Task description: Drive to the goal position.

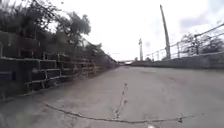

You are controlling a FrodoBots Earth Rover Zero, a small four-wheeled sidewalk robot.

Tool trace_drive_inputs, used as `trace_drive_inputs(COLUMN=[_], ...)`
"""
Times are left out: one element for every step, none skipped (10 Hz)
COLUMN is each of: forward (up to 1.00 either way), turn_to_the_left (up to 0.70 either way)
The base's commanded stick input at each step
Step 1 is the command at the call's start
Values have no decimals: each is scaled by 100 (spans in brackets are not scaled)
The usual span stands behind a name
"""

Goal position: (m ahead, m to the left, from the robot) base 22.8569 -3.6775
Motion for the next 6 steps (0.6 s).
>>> trace_drive_inputs(forward=[70, 70, 70, 70, 70, 70], turn_to_the_left=[0, 0, 0, 0, 0, 0])
